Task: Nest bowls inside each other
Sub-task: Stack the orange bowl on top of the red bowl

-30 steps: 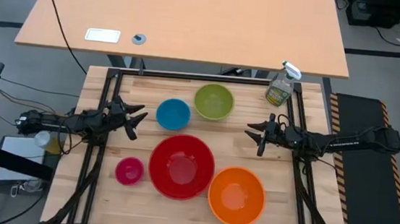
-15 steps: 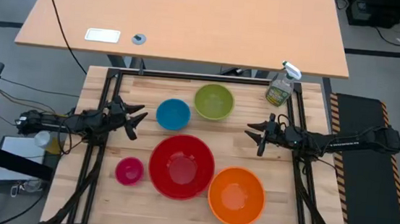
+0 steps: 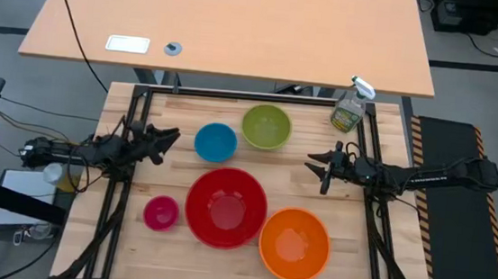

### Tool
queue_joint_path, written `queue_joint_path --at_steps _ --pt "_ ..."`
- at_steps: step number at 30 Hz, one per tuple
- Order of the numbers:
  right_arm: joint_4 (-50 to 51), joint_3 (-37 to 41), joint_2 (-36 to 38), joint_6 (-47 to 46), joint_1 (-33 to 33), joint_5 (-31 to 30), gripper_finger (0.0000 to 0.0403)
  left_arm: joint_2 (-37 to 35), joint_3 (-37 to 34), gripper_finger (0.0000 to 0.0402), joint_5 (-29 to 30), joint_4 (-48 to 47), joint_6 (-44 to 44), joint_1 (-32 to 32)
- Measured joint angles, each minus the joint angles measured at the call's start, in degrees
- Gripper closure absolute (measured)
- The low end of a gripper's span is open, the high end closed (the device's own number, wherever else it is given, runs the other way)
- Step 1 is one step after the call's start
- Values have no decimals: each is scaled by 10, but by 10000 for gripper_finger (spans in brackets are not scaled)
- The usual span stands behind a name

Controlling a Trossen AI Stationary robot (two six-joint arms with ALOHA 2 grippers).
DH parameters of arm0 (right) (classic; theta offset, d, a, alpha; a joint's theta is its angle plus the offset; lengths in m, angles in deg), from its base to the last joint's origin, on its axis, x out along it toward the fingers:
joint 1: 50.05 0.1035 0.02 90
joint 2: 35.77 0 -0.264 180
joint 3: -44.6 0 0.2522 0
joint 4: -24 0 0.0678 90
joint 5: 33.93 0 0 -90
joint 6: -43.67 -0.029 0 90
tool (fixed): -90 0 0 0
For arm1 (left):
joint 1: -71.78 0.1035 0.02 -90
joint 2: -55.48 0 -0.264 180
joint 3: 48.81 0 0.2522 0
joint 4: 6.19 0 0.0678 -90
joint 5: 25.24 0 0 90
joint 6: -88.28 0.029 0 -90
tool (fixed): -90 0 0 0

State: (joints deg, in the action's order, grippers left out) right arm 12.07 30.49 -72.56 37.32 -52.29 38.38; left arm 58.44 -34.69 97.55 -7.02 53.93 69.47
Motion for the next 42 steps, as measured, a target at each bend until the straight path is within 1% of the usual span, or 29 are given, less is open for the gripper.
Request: queue_joint_path --at_steps 2,4,6,8,10,12,13,14,18,20,22,24,26,30,31,33,35,37,39,40,41,42 --pt "-32 0 0 -3 -3 -3 248 0 0 228 7 0 -22 0" --pt "-83 0 -1 -49 -5 -3 248 0 0 228 9 3 -69 0" --pt "-153 0 -1 -133 -8 -6 248 0 0 228 9 16 -130 0" --pt "-235 0 -3 -232 -16 -26 248 0 0 228 10 39 -173 0" --pt "-313 0 -3 -335 -24 -58 248 0 0 228 8 66 -181 0" --pt "-370 -1 -3 -372 -32 -74 248 0 0 228 7 96 -164 0" --pt "-386 -4 -3 -372 -35 -70 248 0 0 228 7 112 -151 0" --pt "-397 -10 -3 -371 -39 -51 248 0 0 228 6 131 -139 0" --pt "-401 -55 -9 -376 -45 90 248 1 0 228 6 196 -90 0" --pt "-402 -86 -16 -376 -45 126 248 0 2 228 6 219 -81 0" --pt "-403 -120 -25 -369 -45 126 248 2 13 228 6 212 -80 0" --pt "-403 -155 -37 -339 -46 104 248 12 32 228 6 213 -80 0" --pt "-403 -187 -52 -292 -47 51 248 30 57 228 9 208 -80 0" --pt "-402 -249 -93 -221 -48 -58 248 87 121 228 30 143 -74 0" --pt "-402 -264 -103 -209 -48 -77 248 104 139 228 38 128 -70 0" --pt "-396 -288 -125 -191 -48 -91 248 140 176 228 49 100 -67 0" --pt "-389 -309 -146 -172 -48 -77 248 178 212 228 52 78 -55 0" --pt "-383 -328 -165 -166 -48 -36 248 213 246 228 50 71 -27 0" --pt "-370 -346 -183 -184 -48 7 248 246 275 228 40 69 13 0" --pt "-344 -357 -190 -207 -48 26 249 260 290 228 38 62 28 0" --pt "-299 -370 -194 -233 -48 49 249 273 304 228 36 52 35 0" --pt "-231 -387 -194 -246 -49 73 250 286 319 228 36 35 39 0"
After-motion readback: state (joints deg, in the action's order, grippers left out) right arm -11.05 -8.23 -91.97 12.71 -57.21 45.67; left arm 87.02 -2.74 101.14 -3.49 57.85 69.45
